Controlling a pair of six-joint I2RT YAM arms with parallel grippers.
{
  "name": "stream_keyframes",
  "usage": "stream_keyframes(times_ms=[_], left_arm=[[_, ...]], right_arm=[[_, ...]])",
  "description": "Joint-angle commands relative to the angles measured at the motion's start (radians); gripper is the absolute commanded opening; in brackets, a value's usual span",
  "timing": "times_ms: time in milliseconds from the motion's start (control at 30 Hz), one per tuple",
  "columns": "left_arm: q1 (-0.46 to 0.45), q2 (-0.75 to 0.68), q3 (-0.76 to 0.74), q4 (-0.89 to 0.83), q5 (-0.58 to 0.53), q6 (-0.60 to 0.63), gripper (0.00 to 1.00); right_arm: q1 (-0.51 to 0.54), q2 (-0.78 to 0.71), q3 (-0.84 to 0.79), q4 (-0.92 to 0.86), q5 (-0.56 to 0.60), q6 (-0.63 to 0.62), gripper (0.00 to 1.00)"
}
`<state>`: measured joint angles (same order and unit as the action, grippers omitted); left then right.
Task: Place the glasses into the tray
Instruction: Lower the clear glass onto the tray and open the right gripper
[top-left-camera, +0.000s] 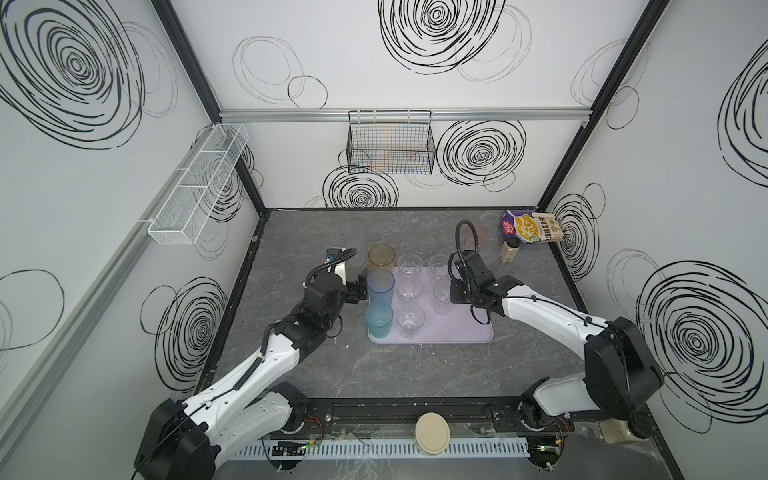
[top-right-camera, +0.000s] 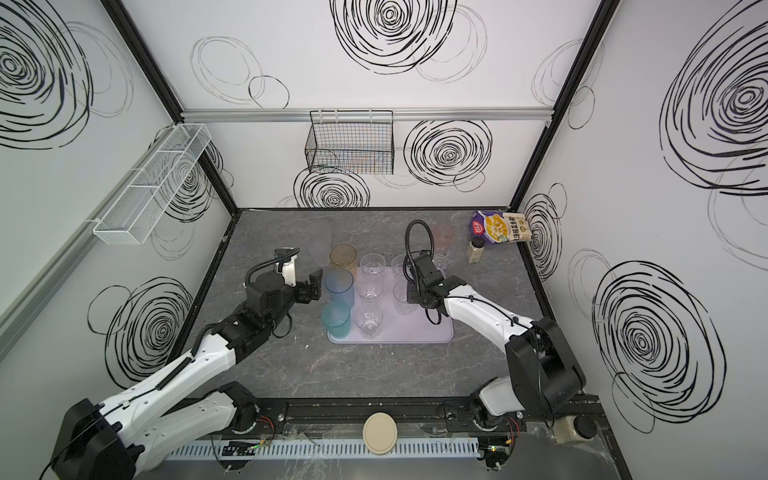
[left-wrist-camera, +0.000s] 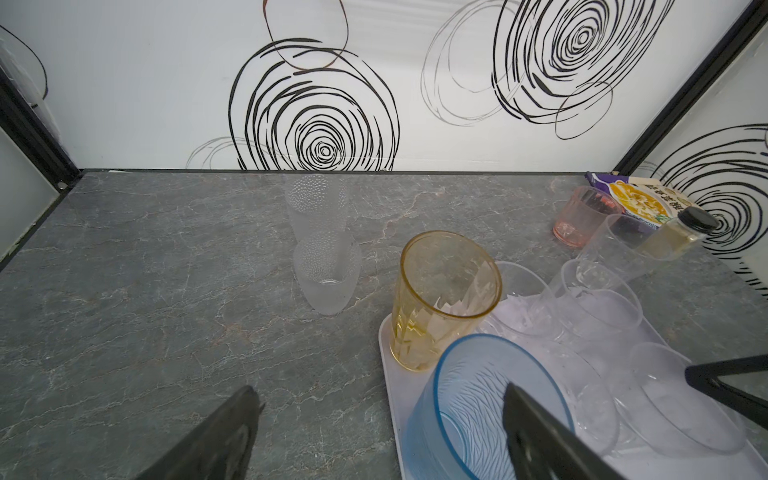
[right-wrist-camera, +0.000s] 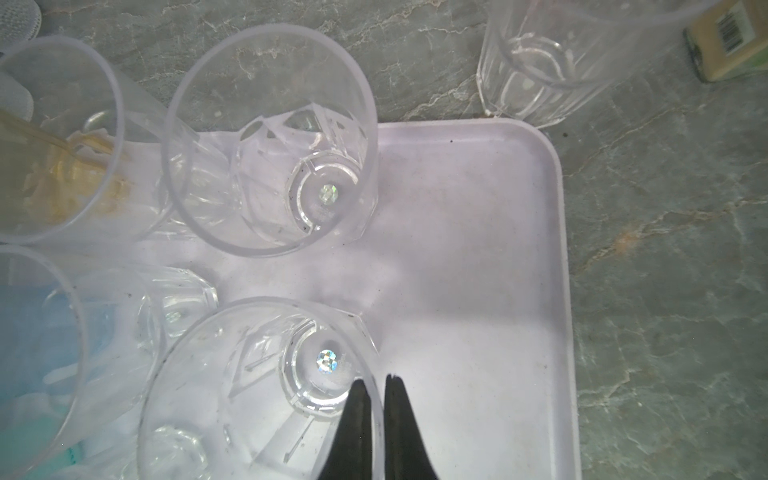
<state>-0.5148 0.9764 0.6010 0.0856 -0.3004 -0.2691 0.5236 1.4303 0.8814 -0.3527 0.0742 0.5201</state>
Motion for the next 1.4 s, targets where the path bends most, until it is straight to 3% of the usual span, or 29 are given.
stream_keyframes(times_ms=[0,500,800,1033,1200,1367], left_arm=[[0.009,-0.001,-0.007,0.055,-0.018,0.014,0.94],[0.019,-0.008,0.005,0.043,-0.029,-0.018,0.95],[0.024,0.031,0.044,0.038,0.063,-0.014,0.95],[0.024,0.053,0.067,0.028,0.056,-0.020,0.95],[0.034,0.062,0.077,0.015,0.059,-0.019,0.96],[0.124,0.074,0.103,-0.031,0.202,-0.118,0.95]], right_arm=[[0.004,0.016,0.010,0.030,-0.001,0.005,0.00],[0.012,0.034,0.028,0.053,-0.011,0.016,0.03],[0.021,0.047,0.054,0.099,-0.046,0.033,0.06],[0.014,0.052,0.059,0.110,-0.060,0.014,0.07],[-0.002,0.032,0.056,0.113,-0.077,0.006,0.16],[-0.049,0.011,0.071,0.116,-0.153,0.007,0.29]])
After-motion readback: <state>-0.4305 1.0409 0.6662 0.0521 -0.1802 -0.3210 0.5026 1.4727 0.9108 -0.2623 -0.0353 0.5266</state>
